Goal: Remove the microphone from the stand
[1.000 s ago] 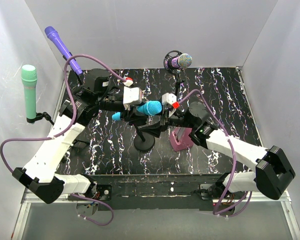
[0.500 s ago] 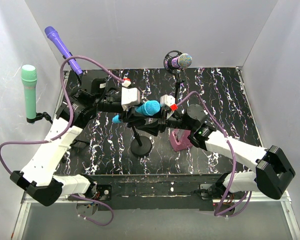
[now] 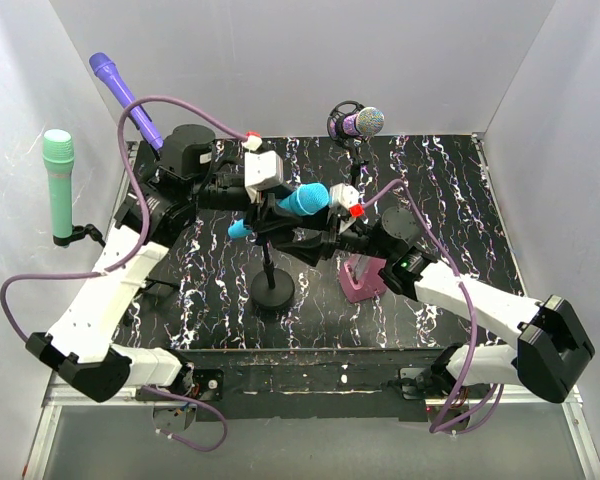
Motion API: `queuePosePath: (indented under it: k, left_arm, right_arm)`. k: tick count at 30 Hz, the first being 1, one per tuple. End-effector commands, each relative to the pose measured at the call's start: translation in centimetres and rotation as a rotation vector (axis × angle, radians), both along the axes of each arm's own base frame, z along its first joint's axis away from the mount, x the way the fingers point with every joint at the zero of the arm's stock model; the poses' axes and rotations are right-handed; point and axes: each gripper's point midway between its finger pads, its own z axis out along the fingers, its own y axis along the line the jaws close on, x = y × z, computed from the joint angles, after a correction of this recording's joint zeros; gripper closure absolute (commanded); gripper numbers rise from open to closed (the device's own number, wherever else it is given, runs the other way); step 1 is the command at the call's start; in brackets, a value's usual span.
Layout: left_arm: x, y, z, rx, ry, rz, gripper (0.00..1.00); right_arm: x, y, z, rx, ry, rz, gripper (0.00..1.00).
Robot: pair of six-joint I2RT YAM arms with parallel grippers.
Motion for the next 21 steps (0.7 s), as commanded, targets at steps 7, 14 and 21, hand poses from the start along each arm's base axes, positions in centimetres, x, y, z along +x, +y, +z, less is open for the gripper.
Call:
queuePosePath:
  k: [7, 14, 21]
  left_arm:
    - [-1.8, 1.0, 5.0, -0.097, -0.319, -0.061, 1.00]
    - [-2.9, 2.3, 2.0, -0.081, -0.373, -0.047, 1.00]
    - [-2.5, 2.1, 2.4, -0.082, -0.353, -0.031, 1.00]
  right_arm:
    - [-0.8, 0.5, -2.4, -0.075, 0.046, 0.039, 0.79]
    - [-1.2, 0.7, -3.3, -0.084, -0.004, 0.077, 0.46]
    - [-1.5, 1.1, -3.0, -0.076, -0.012, 0.113, 0.23]
